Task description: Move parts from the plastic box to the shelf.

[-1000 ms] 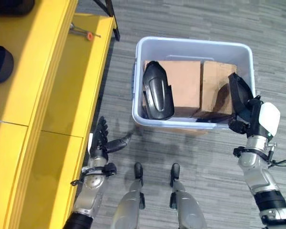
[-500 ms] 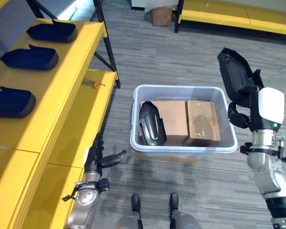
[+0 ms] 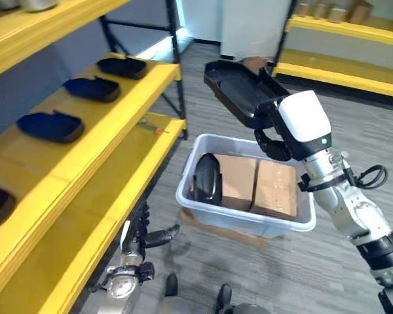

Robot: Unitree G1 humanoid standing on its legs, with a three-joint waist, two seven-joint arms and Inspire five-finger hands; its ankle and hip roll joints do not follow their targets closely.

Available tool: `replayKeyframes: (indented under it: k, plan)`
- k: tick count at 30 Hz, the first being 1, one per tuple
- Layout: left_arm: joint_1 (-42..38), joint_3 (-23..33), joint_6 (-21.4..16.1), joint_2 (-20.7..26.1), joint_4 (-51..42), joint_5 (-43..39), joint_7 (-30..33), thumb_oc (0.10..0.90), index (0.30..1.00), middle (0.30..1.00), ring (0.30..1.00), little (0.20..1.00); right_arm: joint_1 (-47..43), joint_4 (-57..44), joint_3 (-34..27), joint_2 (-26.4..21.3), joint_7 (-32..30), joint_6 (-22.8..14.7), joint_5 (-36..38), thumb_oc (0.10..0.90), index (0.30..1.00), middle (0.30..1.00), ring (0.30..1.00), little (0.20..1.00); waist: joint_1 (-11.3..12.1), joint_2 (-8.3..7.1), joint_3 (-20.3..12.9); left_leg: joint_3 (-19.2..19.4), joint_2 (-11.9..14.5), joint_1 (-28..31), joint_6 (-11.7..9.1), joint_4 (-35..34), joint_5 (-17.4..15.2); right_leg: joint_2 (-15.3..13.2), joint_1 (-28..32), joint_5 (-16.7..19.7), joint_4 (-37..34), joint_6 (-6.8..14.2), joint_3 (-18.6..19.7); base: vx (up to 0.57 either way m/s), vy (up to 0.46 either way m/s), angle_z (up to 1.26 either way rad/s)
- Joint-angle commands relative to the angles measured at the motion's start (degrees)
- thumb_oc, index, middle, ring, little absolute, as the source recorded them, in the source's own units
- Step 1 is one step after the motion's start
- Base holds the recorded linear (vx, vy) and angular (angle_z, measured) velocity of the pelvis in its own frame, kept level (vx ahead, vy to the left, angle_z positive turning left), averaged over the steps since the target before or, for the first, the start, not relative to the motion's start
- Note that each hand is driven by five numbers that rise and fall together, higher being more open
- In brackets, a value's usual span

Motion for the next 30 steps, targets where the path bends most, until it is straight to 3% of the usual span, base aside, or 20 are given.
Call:
replayKeyframes:
  k: [1,3,4,6,8,11,14,19,21,25,27,29,30]
  plan:
    - [-3.34,2.72,-5.37,1.44,-4.75,-1.55,1.26,0.900,1.000,1.000,1.000,1.000,-0.96,-5.47,-8.43,-1.61,-6.95,0.32,-0.94,0.400,0.300,0.300,0.300,0.300,-2.60,-0.95,-2.14,4.88,4.91,2.08,-0.39,2.93,4.61,-7.91,5.47,-3.96,-0.32,10.92,2.89,-0.19,-0.069,2.25]
    - [-3.36,3.02,-5.49,1.17,-5.00,-1.92,1.27,0.900,1.000,1.000,1.000,1.000,1.55,-6.35,-9.62,-1.70,-6.80,0.17,-0.99,0.400,0.300,0.300,0.300,0.300,-3.01,-1.53,-2.04,7.39,5.51,3.18,0.43,9.38,0.34,-9.34,5.23,-3.36,-0.25,10.49,-0.04,-0.13,-0.028,1.25]
    - [-3.57,3.09,-5.59,1.00,-5.05,-2.31,0.95,0.900,1.000,1.000,1.000,1.000,3.92,-6.55,-10.48,-1.59,-6.52,0.27,-1.22,0.400,0.300,0.300,0.300,0.300,-3.45,-1.68,-2.55,8.01,5.60,5.20,0.15,11.22,-3.88,-10.11,5.67,-4.19,-0.27,11.03,-1.47,-0.03,0.032,0.76]
    - [-3.85,3.05,-5.54,0.95,-5.23,-2.03,0.81,0.900,1.000,1.000,1.000,1.000,6.23,-7.07,-11.92,-1.47,-6.14,0.37,-1.26,0.400,0.300,0.300,0.300,0.300,-3.88,-1.64,-2.95,7.97,5.63,7.13,0.27,13.66,-6.21,-11.14,6.01,-3.92,-0.16,11.41,-3.81,0.00,0.154,1.39]
    - [-3.51,3.13,-5.24,0.65,-5.51,-0.57,0.28,0.900,1.000,1.000,1.000,1.000,9.79,-8.53,-14.90,-1.11,-5.79,0.25,-1.18,0.400,0.300,0.300,0.300,0.300,-4.94,-0.87,-4.58,9.63,3.60,11.26,0.63,4.49,-10.09,-12.96,6.73,-2.29,-0.23,13.87,-5.93,0.08,0.336,1.41]
    - [-2.96,3.42,-4.97,0.88,-5.71,0.71,-0.26,0.900,1.000,1.000,1.000,1.000,11.93,-8.51,-16.21,-0.22,-4.48,0.71,-1.43,0.400,0.300,0.300,0.300,0.300,-4.73,-0.19,-6.04,10.08,0.72,13.57,1.45,-2.28,-10.71,-15.90,7.18,-0.01,-0.04,15.86,-7.20,0.10,0.384,1.03]
    - [-2.11,4.92,-5.07,1.59,-6.24,2.01,0.37,0.900,1.000,1.000,1.000,1.000,11.22,-7.58,-14.50,1.81,-2.89,1.38,-1.99,0.400,0.300,0.300,0.300,0.300,-3.08,-1.52,-6.18,9.17,-3.84,14.52,3.77,-4.88,-12.63,-20.44,7.51,4.35,-0.45,19.11,-8.27,0.02,0.399,0.23]
    - [-0.87,6.28,-5.13,1.39,-6.70,3.47,0.90,0.900,1.000,1.000,1.000,1.000,8.98,-5.94,-12.39,3.66,-1.44,2.37,-3.83,0.400,0.300,0.300,0.300,0.300,-1.98,-3.59,-6.45,7.49,-8.82,13.55,6.38,-5.16,-15.08,-24.64,8.04,9.42,-1.44,22.42,-8.98,-0.01,0.272,0.28]
    - [-0.04,7.01,-5.45,1.28,-7.23,3.91,1.26,0.900,1.000,1.000,1.000,1.000,6.84,-4.38,-10.24,4.56,-0.65,2.90,-4.83,0.400,0.300,0.300,0.300,0.300,-1.18,-4.46,-6.42,6.92,-11.83,13.49,8.07,-5.16,-15.98,-27.04,7.81,12.69,-1.52,23.40,-7.85,0.01,0.361,0.23]
    - [0.19,7.60,-5.29,1.52,-7.37,4.62,1.49,0.900,1.000,1.000,1.000,1.000,5.89,-3.25,-9.04,5.32,-0.06,3.31,-5.71,0.400,0.300,0.300,0.300,0.300,-0.28,-5.17,-6.42,5.32,-14.15,13.46,9.48,-5.16,-16.54,-29.22,8.14,14.38,0.09,23.73,-7.82,0.03,0.222,0.18]
    - [0.08,7.69,-5.15,1.89,-6.98,4.60,1.76,0.900,1.000,1.000,1.000,1.000,5.46,-2.84,-8.14,5.53,0.31,3.34,-5.85,0.400,0.300,0.300,0.300,0.300,-0.65,-5.64,-5.76,5.08,-15.25,13.36,10.61,-5.16,-15.94,-30.02,6.88,15.92,3.16,22.79,-5.29,0.00,0.181,0.28]
    - [-0.06,7.66,-5.31,2.37,-6.21,4.29,1.98,0.900,1.000,1.000,1.000,1.000,5.39,-2.53,-7.58,5.42,0.75,3.24,-5.84,0.400,0.300,0.300,0.300,0.300,-1.73,-5.77,-5.07,3.58,-16.00,13.55,11.23,-5.16,-15.92,-28.38,4.70,16.69,4.74,22.01,2.69,0.01,0.139,0.37]
    - [-0.14,7.53,-5.36,2.72,-5.89,4.35,2.01,0.900,1.000,1.000,1.000,1.000,5.47,-2.62,-7.43,5.40,1.03,2.94,-5.71,0.400,0.300,0.300,0.300,0.300,-2.22,-5.63,-4.78,2.62,-16.10,13.47,11.50,-5.16,-15.74,-26.14,3.15,16.02,5.69,21.17,7.75,0.01,0.081,0.52]
